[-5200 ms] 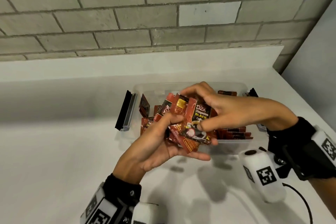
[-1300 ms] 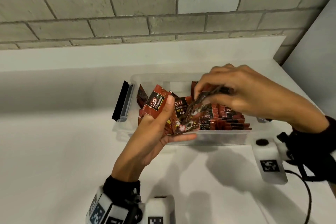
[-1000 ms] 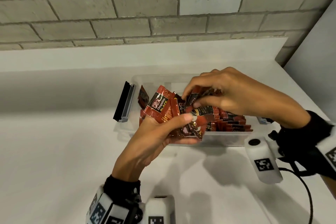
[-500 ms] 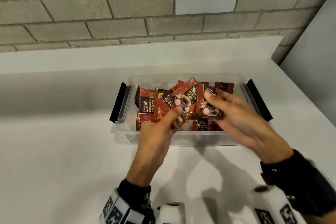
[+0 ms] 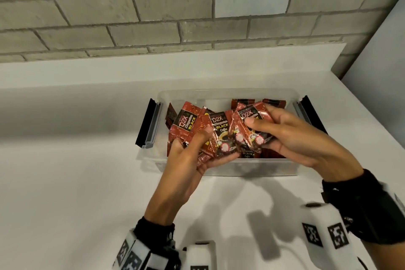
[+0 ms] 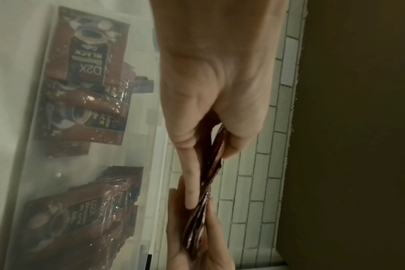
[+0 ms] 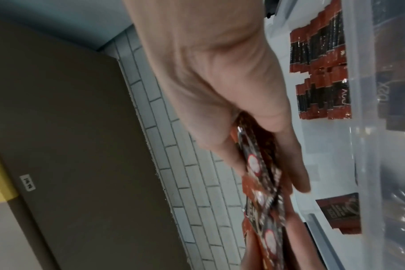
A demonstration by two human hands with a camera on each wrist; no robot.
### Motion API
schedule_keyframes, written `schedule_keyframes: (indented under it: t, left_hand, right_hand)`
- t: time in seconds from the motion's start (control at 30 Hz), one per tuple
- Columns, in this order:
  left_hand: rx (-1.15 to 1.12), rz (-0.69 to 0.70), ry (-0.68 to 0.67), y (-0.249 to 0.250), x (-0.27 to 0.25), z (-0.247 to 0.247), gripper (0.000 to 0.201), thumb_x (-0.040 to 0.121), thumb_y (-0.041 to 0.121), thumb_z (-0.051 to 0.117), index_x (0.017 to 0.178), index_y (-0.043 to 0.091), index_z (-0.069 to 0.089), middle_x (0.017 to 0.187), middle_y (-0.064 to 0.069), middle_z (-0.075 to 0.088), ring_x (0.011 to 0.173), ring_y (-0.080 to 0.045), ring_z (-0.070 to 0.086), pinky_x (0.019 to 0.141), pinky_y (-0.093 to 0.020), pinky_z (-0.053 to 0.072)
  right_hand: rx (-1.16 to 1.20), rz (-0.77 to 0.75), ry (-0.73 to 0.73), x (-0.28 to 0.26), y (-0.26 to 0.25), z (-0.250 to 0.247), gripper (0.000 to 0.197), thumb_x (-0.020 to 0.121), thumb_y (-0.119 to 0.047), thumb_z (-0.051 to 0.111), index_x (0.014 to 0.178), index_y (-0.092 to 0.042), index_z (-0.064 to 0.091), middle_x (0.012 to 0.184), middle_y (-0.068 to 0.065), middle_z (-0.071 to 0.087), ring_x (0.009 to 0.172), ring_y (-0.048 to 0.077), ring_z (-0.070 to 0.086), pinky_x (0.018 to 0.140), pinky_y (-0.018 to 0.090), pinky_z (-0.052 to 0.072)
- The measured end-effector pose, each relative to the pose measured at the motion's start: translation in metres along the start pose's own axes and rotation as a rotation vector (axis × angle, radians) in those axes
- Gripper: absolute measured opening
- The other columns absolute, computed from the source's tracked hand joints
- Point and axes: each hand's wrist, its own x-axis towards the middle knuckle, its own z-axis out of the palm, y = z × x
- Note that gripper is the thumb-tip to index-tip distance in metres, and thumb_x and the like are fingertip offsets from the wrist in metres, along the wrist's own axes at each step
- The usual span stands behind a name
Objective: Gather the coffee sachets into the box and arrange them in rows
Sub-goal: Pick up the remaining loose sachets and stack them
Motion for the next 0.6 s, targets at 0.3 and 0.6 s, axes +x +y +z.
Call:
schedule_keyframes:
  t: [0.3,0.6]
  left_hand:
    - [0.113,-0.025,0.02,0.003,-0.001,0.001,0.031,0.085,0.019,0.06,0.114,0.008,0.058,0.103,-0.012,0.073,0.086,-0.033,0.071,0.07,-0.052,0.058]
    - [0.177,0.013,0.071,0.008,0.001,-0.009,0.028,0.086,0.024,0.06,0.111,0.012,0.061,0.101,-0.009,0.074,0.093,-0.025,0.071,0.074,-0.035,0.06]
  right_hand:
    - [-0.073,-0.03,-0.075,-0.004,0.002,0.0,0.034,0.08,-0.009,0.06,0.114,-0.011,0.061,0.099,0.005,0.071,0.088,0.014,0.069,0.068,0.023,0.056]
    - [-0.25,-0.466,0.115,-0.021,0.004,0.004,0.026,0.083,-0.014,0.06,0.107,-0.024,0.059,0.098,-0.013,0.07,0.092,0.006,0.068,0.073,0.019,0.055]
